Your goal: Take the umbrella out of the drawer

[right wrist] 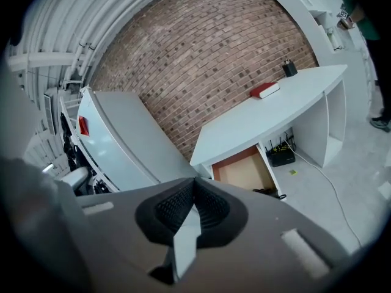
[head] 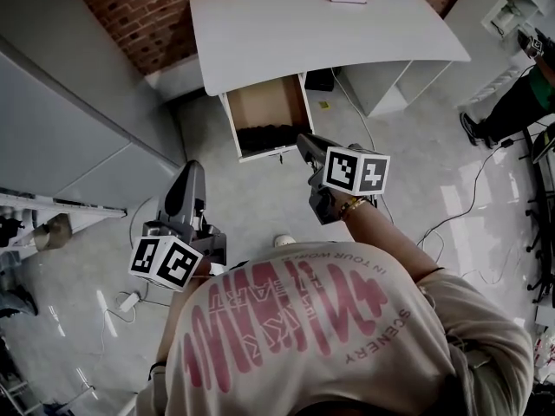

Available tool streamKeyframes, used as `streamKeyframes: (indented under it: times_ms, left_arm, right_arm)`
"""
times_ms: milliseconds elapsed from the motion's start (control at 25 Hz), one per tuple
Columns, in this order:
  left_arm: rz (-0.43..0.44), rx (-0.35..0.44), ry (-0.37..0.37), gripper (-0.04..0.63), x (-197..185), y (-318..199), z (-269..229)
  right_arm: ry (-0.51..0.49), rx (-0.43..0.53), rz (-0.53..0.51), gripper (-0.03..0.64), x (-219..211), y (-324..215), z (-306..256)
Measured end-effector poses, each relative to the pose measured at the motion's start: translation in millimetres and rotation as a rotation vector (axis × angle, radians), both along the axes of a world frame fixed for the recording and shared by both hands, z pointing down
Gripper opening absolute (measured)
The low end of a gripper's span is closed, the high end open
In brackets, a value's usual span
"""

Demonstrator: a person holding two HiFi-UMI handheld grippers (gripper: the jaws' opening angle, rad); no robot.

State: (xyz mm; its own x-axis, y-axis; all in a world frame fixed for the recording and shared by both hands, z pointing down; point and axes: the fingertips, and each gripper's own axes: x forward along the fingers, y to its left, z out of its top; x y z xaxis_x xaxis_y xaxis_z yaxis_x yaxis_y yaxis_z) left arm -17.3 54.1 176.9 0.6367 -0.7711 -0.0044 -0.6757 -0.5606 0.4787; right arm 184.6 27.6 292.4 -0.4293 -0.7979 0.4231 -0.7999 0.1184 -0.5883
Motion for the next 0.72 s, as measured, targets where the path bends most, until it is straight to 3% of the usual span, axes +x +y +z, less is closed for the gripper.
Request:
streamKeyframes:
  times_ms: [280, 440, 720]
  left_arm:
    - [0.02, -0.018, -0.01, 0.005, 20, -12, 8]
    - [0.022, -0.032, -0.01, 0.005, 25, -11, 14]
    - [0.004, -0.058, -0.012, 0.005, 23, -9, 23]
  right_arm:
    - [0.049, -0.105, -0.038, 0.025, 12, 1, 47]
    - [0.059, -0.154, -0.069, 0.115, 14, 8, 68]
    - [0.047, -0.209, -0.079, 0.16, 13, 19, 92]
